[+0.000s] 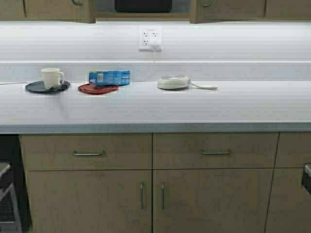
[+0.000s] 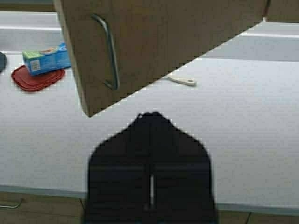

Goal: Open the cabinet, put the pot inside, then close it

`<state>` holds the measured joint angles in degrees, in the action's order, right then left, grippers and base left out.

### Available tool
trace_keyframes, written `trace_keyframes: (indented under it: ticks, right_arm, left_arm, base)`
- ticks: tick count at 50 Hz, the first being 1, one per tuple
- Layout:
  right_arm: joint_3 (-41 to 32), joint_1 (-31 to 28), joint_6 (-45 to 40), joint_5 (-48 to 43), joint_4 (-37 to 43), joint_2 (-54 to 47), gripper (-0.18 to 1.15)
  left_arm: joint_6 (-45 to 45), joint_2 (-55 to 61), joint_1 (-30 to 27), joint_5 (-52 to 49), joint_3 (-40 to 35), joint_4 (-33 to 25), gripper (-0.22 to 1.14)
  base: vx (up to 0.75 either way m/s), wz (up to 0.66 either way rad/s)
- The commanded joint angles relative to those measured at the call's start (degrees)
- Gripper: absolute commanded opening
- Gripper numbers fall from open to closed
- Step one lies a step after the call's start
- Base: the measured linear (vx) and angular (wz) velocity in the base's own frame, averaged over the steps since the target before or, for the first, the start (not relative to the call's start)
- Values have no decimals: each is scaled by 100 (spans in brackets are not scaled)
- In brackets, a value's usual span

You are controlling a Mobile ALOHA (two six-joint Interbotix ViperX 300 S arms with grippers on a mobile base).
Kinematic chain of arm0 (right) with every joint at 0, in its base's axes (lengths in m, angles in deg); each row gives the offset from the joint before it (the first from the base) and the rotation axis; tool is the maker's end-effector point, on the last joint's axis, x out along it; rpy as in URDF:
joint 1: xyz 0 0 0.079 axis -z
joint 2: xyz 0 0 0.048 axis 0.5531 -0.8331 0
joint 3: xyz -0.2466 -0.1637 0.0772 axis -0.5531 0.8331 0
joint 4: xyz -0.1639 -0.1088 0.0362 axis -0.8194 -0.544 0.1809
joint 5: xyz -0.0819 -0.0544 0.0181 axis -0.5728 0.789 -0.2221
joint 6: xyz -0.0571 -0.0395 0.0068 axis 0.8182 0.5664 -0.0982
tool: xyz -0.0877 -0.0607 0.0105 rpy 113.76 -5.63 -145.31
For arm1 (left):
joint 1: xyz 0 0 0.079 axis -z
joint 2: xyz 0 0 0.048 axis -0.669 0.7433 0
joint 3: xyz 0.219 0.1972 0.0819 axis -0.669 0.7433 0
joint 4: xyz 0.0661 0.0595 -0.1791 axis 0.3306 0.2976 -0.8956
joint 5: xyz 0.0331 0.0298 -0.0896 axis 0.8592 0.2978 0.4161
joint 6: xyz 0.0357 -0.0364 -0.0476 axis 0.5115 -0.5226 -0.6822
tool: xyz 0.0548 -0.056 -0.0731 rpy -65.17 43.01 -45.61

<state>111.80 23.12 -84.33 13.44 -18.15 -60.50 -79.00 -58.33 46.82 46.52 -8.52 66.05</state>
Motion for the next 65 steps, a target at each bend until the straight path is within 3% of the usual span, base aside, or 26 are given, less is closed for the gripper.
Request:
trace_keyframes:
  ticks: [1, 17, 32, 41, 54, 60, 65]
  right_arm:
    - [-97, -114, 18, -18, -9, 185, 8]
    - [-70, -105, 18, 132, -9, 290, 8]
    - [-9, -105, 62, 431, -44, 809, 8]
    - [-624, -264, 88, 352, -26, 79, 8]
    - [-1854, -413, 97, 378, -44, -1125, 8]
    - [-1661, -413, 114, 501, -79, -940, 7]
    - [-1002, -413, 79, 642, -88, -387, 7]
  left_arm:
    - [9, 114, 9, -9, -519, 0, 4]
    - [0, 378, 290, -264, -967, -26, 4]
    - [105, -1415, 334, -237, 1090, 70, 4]
    - [193, -2109, 483, -88, 2074, 70, 4]
    - [167, -2303, 624, 193, 2417, 53, 4]
    - [158, -2294, 712, 255, 2399, 53, 4]
    - [158, -2320, 861, 237, 2435, 53, 4]
  base:
    - [4, 1]
    - [6, 0]
    - [12, 0]
    - [19, 4]
    - [19, 7]
    - [20, 11]
    - [20, 10]
